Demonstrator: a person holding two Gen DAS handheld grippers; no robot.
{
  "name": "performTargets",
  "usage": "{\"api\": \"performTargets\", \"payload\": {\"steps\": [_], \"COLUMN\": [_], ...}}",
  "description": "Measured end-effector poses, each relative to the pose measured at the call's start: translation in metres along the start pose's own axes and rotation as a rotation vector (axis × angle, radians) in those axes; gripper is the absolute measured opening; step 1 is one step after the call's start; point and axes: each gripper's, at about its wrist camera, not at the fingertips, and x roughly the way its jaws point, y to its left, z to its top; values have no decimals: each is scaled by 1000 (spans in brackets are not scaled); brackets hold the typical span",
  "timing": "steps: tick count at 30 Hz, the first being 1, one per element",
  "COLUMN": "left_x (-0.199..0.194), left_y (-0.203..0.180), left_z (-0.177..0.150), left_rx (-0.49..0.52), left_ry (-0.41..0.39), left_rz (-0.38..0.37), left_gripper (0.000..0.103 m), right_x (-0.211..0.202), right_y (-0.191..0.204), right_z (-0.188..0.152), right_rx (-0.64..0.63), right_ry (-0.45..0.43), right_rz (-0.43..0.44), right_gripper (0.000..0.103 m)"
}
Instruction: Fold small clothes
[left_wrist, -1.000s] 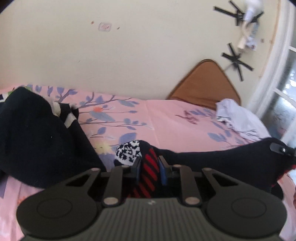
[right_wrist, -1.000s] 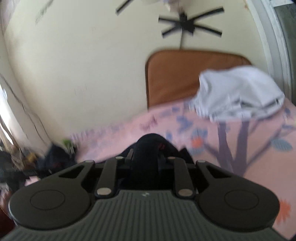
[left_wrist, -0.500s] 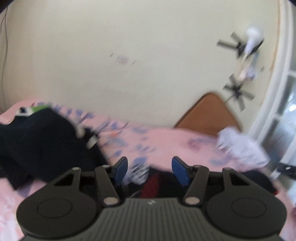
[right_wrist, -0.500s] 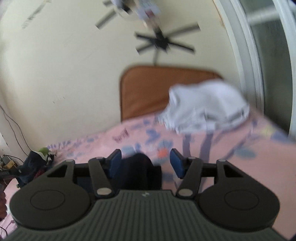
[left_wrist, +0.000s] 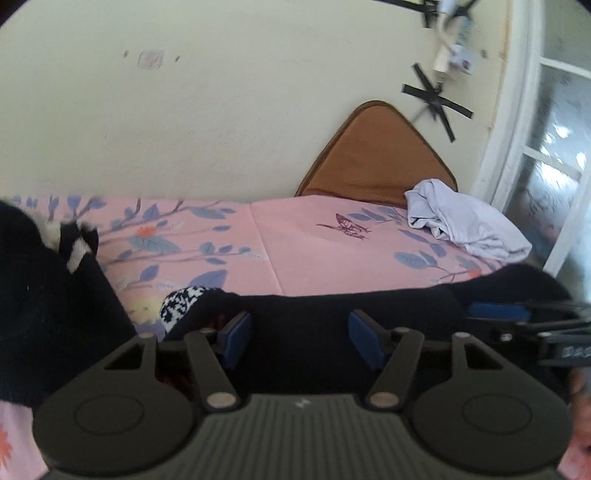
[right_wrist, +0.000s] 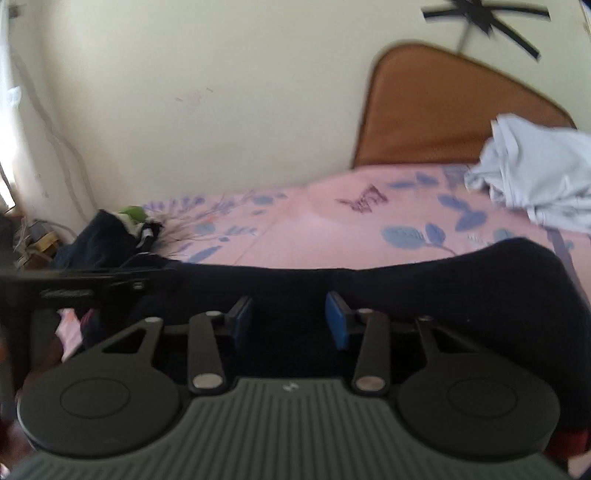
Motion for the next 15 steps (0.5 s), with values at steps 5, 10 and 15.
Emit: {"api": "performTargets", "payload": {"steps": [5, 10, 15], "left_x": [-1, -5, -5], "left_y": [-6, -3, -3], "left_z": [1, -2, -2], "left_rx": [23, 17, 15], "left_ry": [-3, -17, -18], "left_rz": [21, 6, -1], "left_gripper": [63, 64, 65], "right_x": [-27, -27, -47], "right_y": [11, 13, 33], "right_z": [-20, -10, 6], "right_rx": [-86, -114, -103], "right_ry": [23, 70, -30], "right_rz": [-75, -132, -35], "right_gripper": [46, 47, 52]}}
